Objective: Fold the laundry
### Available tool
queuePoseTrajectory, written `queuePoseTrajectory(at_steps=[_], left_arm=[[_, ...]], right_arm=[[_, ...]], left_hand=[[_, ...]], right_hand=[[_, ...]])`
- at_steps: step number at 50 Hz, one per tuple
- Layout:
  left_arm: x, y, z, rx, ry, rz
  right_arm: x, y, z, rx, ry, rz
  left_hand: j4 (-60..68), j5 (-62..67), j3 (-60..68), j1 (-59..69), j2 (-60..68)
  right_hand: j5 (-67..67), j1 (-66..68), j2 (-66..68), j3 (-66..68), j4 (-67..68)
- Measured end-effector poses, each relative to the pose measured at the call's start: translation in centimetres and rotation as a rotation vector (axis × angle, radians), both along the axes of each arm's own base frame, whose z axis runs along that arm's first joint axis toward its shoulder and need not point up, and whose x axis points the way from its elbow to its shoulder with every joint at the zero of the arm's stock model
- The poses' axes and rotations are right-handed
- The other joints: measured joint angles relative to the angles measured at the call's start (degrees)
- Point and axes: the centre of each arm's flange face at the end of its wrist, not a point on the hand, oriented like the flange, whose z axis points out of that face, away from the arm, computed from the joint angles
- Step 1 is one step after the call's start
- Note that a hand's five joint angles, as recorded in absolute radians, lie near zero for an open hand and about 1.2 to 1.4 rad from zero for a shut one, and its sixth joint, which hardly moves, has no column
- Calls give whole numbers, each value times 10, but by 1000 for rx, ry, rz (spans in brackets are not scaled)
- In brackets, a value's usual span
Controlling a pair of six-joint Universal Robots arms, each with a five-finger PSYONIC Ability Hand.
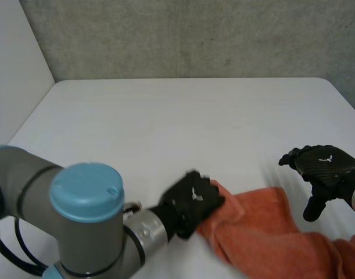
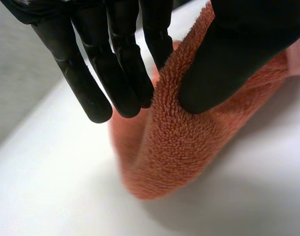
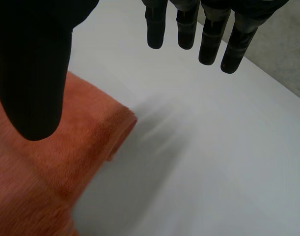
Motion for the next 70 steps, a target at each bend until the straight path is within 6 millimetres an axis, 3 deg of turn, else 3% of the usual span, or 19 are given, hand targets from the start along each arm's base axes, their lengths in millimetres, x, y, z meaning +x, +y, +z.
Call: queuePoseTrajectory(at_steps=[6,7,11,16,21,31,44,49,51,52,53,55,58,60,62,63,66,70], left_arm=[[6,-35,27,-113,75,183],[12,-53,36,-154,96,277],[30,-88,49,-212,114,453],[55,-122,53,-236,104,597],[75,-140,49,-231,84,668],[92,-145,38,-201,49,709],[100,-141,34,-182,37,724],[100,-140,36,-183,41,724],[100,-142,41,-196,55,725],[100,-142,41,-196,55,725],[99,-144,48,-213,73,726],[97,-147,55,-232,94,728],[95,-152,74,-268,152,734],[92,-154,93,-291,220,738],[92,-154,102,-296,255,739],[91,-149,115,-291,311,737],[92,-131,127,-250,385,723],[94,-103,123,-177,406,699]], right_arm=[[2,5,4,6,-8,24],[4,5,7,8,-18,32],[9,6,11,15,-54,50],[24,15,15,35,-118,106],[43,31,13,63,-157,197],[91,76,-9,65,-158,475],[125,99,-57,-61,-22,717],[130,94,-71,-92,36,740],[138,75,-66,-174,42,696],[138,75,-66,-174,42,696],[144,60,-55,-241,23,650],[150,45,-40,-308,-10,598],[155,17,-1,-432,-104,495],[154,-4,40,-531,-210,407],[152,-12,60,-570,-266,370],[148,-22,85,-605,-347,327],[143,-31,111,-606,-463,291],[141,-34,117,-554,-520,288]], left_hand=[[0,0,0,0,1],[1,0,0,0,1],[2,0,0,0,1],[2,0,1,0,2],[2,0,2,0,2],[2,0,2,0,3],[2,0,2,-1,3],[2,0,3,-1,4],[2,0,3,-1,3],[2,0,3,-1,3],[2,0,3,-1,4],[3,0,3,-1,4],[3,0,3,-1,4],[3,0,3,-1,4],[3,0,3,-1,4],[3,0,3,-1,4],[4,0,3,-1,4],[4,0,3,-1,4]], right_hand=[[0,0,0,0,0],[0,0,0,0,0],[0,0,0,0,0],[0,0,0,0,0],[0,0,0,0,0],[0,0,0,0,0],[17,17,22,25,16],[170,168,196,197,185],[359,358,408,411,387],[359,358,408,411,387],[502,449,529,532,523],[509,451,538,541,531],[521,451,547,551,548],[521,451,547,551,548],[521,451,547,551,549],[522,451,547,551,549],[524,451,547,552,549],[528,451,547,553,549]])
